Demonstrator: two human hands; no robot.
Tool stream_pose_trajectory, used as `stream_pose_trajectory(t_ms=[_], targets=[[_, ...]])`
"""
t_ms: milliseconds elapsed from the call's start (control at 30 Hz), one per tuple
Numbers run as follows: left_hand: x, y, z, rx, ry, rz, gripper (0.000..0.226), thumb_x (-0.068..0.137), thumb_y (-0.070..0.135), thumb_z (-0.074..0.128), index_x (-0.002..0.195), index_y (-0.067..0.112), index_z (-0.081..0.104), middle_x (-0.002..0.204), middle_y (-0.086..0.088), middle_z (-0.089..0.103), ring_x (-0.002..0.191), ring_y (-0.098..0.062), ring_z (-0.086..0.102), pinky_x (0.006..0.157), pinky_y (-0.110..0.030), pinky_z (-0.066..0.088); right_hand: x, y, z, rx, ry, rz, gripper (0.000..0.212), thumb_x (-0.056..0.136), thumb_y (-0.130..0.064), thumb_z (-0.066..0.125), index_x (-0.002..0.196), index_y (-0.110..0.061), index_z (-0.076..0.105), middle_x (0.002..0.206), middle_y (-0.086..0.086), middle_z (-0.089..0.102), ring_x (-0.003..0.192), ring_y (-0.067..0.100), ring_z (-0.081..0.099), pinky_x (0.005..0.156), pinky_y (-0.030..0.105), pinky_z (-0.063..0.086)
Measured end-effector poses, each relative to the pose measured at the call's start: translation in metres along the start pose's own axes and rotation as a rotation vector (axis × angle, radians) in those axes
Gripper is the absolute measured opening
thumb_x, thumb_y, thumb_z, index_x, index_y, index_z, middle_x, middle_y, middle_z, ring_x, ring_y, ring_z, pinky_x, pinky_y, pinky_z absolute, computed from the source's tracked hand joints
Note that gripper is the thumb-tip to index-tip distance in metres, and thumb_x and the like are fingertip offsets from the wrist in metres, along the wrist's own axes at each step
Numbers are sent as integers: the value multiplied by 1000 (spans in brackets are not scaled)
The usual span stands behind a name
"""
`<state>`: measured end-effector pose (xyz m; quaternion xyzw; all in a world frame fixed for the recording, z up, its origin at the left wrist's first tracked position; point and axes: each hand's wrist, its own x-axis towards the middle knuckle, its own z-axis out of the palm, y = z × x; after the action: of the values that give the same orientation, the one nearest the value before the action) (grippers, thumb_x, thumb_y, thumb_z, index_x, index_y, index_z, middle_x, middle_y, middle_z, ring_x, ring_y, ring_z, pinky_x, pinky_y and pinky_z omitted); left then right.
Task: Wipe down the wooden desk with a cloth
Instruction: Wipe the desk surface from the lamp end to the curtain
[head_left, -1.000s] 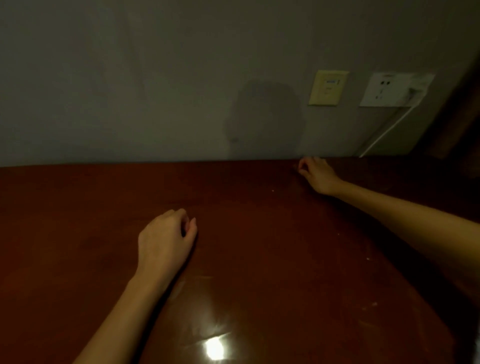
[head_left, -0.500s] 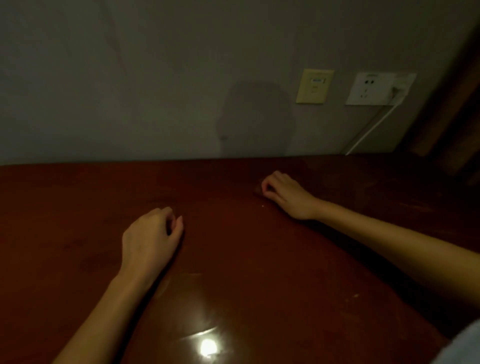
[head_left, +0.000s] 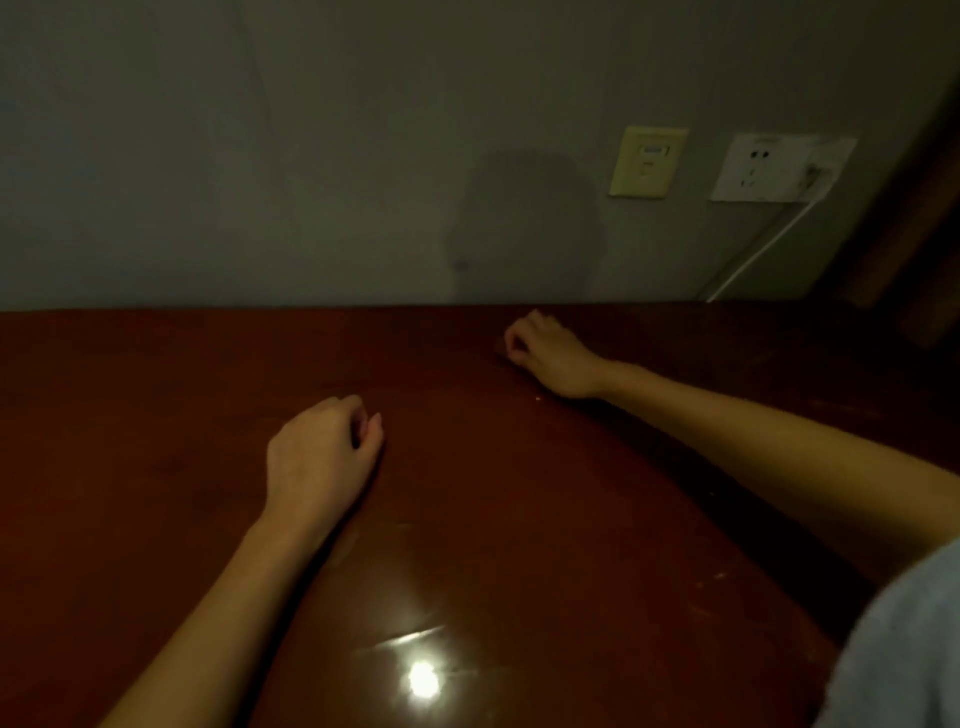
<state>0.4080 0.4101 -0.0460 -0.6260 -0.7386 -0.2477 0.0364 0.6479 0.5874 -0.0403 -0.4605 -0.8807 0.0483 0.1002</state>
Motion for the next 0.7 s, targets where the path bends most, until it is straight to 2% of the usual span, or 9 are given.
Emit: stream_pose_trajectory(t_ms=[100, 167, 267, 367, 467, 533, 600, 700], targets=[[-1, 1, 0, -2, 11, 5, 28, 94, 35, 51, 68, 23, 49, 68, 8, 50, 59, -6, 48, 50, -25, 37, -71, -21, -5, 80, -56, -341, 23, 97, -39, 34, 102, -22, 48, 103, -5, 39, 92, 14, 39, 85, 31, 33], [-1, 1, 0, -10, 15, 5, 28, 94, 34, 52, 68, 23, 49, 67, 7, 50, 58, -6, 48, 49, -25, 38, -101, 1, -14, 108, -67, -368, 30, 95, -44, 30, 99, -21, 49, 100, -6, 38, 89, 11, 38, 82, 27, 31], [-2, 3, -1, -11, 12, 7, 28, 94, 34, 52, 68, 22, 50, 67, 7, 51, 58, -8, 50, 53, -31, 49, -94, 59, -25, 57, 29, -98, 31, 97, -37, 37, 104, -12, 53, 103, 3, 43, 96, 18, 42, 89, 32, 33], [-2, 3, -2, -12, 9, 12, 28, 94, 33, 52, 69, 21, 51, 67, 7, 51, 58, -8, 50, 52, -28, 44, -56, 84, -24, -15, 73, 227, 22, 99, -26, 41, 113, -11, 50, 118, 13, 45, 111, 31, 45, 93, 37, 33], [-2, 4, -3, 3, 3, 16, 27, 95, 33, 52, 70, 21, 52, 67, 6, 52, 57, -7, 50, 48, -23, 36, -25, 60, -14, -47, 141, 321, 23, 100, -26, 39, 116, -13, 49, 128, 13, 42, 117, 31, 42, 95, 38, 33], [-2, 4, -4, 4, 0, 12, 27, 95, 33, 52, 70, 21, 52, 67, 6, 52, 58, -6, 49, 48, -21, 32, -25, 26, -9, -24, 122, 244, 24, 99, -27, 41, 117, -13, 49, 126, 12, 43, 116, 31, 42, 94, 38, 33], [-3, 5, -5, 10, 6, 16, 27, 95, 33, 52, 70, 20, 52, 67, 6, 52, 58, -4, 47, 47, -20, 28, -52, -8, -4, -14, 80, 72, 21, 98, -26, 43, 114, -14, 51, 120, 11, 45, 110, 27, 44, 92, 38, 34], [-3, 3, -4, 20, 11, 26, 27, 94, 33, 52, 70, 21, 52, 67, 6, 51, 58, -5, 46, 46, -20, 27, -117, -25, -6, 69, 29, -188, 11, 99, -29, 41, 104, -22, 47, 107, -2, 40, 95, 16, 41, 84, 32, 34]])
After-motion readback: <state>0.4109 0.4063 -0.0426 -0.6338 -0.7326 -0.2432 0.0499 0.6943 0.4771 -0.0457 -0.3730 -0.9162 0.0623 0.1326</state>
